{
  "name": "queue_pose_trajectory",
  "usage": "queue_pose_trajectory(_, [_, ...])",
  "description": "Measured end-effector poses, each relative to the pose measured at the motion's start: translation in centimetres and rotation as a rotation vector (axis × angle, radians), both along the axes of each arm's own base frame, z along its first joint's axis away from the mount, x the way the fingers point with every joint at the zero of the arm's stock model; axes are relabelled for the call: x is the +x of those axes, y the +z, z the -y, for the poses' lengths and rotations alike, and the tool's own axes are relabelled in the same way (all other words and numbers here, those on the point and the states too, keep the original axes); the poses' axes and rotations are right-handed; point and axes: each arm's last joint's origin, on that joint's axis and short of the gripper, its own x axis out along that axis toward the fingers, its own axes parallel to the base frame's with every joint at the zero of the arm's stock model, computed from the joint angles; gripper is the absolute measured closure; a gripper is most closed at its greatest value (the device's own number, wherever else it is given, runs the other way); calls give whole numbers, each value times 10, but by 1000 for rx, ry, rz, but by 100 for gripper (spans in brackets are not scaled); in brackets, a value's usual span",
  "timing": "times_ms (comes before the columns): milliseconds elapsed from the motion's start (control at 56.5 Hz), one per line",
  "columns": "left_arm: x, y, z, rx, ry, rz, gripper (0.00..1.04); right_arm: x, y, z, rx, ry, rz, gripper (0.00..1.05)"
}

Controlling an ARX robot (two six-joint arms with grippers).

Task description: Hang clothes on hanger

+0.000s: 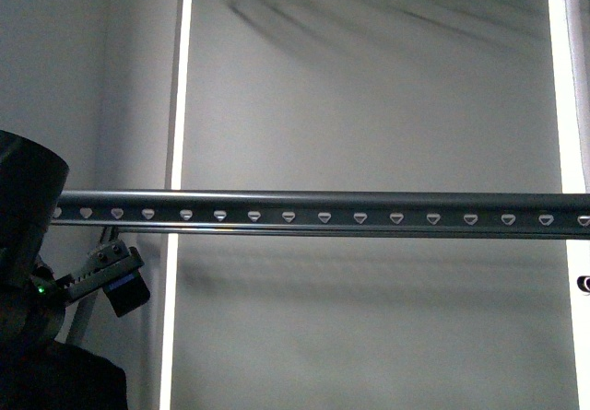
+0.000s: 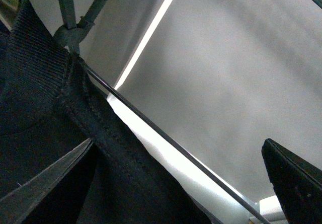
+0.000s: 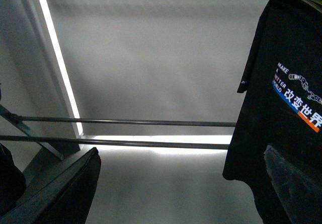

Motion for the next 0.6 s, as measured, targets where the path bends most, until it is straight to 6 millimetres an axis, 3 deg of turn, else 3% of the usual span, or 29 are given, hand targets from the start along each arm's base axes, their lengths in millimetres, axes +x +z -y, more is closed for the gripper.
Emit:
queue_pose_trajectory(177, [24,-1,-14,13,57,-56,8,0,0,0,0,0,0,7])
queue_pose_trajectory(496, [32,-8,-23,50,91,-117,56,0,0,0,0,0,0,7])
queue_pose_trajectory(602, [32,-8,-23,40,67,-119,80,0,0,0,0,0,0,7])
